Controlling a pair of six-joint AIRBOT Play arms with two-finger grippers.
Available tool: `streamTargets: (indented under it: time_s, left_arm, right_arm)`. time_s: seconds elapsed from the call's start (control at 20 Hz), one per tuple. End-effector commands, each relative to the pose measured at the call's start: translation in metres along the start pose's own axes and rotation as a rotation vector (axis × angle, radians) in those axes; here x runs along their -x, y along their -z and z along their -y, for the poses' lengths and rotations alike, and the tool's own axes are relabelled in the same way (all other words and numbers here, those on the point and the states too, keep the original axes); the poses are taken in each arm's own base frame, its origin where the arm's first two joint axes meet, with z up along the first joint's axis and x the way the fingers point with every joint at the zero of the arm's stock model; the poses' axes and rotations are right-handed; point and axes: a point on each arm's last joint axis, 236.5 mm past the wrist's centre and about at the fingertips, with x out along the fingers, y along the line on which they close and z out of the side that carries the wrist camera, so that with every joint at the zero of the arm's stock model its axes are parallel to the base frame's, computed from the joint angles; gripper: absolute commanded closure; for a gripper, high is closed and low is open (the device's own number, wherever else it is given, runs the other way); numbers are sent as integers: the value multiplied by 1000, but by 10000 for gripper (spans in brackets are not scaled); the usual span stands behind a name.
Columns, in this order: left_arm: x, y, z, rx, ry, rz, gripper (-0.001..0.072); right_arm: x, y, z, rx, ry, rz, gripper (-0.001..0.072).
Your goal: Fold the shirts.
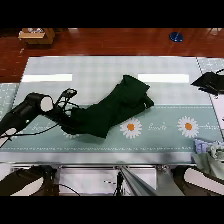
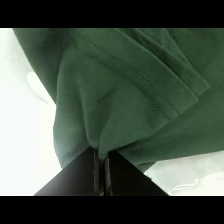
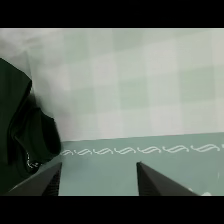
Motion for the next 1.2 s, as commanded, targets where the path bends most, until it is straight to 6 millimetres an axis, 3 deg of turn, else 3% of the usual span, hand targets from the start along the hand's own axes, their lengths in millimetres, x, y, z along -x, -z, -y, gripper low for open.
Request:
streamTargets:
  time_s: [0.0,0.2,0.3,0.45,0.65,0.95,1.0,1.15]
  left_arm:
    - [3,-2,-7,-21,-27,-8,680]
    - [30,-18,-6,-28,-34,25,680]
    - [52,-35,-5,-30,-41,96,680]
    - [75,-54,-4,-30,-48,171,680]
    - [78,-55,-3,-32,-48,175,680]
    - [77,-50,-3,-31,-45,155,680]
    - [77,-50,-3,-32,-46,155,680]
    - [78,-53,-3,-32,-47,168,680]
  right_arm:
    - [-4,2,2,-8,-3,-15,178]
    - [-43,20,-24,-34,-142,-105,176]
    - [-75,32,-40,16,-160,-156,176]
    - [-117,31,-70,86,-175,-152,176]
    - [-170,29,-101,91,-195,-114,176]
    - [-226,33,-117,-14,-236,-95,194]
    - [-232,33,-118,-33,-242,-87,235]
    - [-231,17,-128,-32,-283,-31,679]
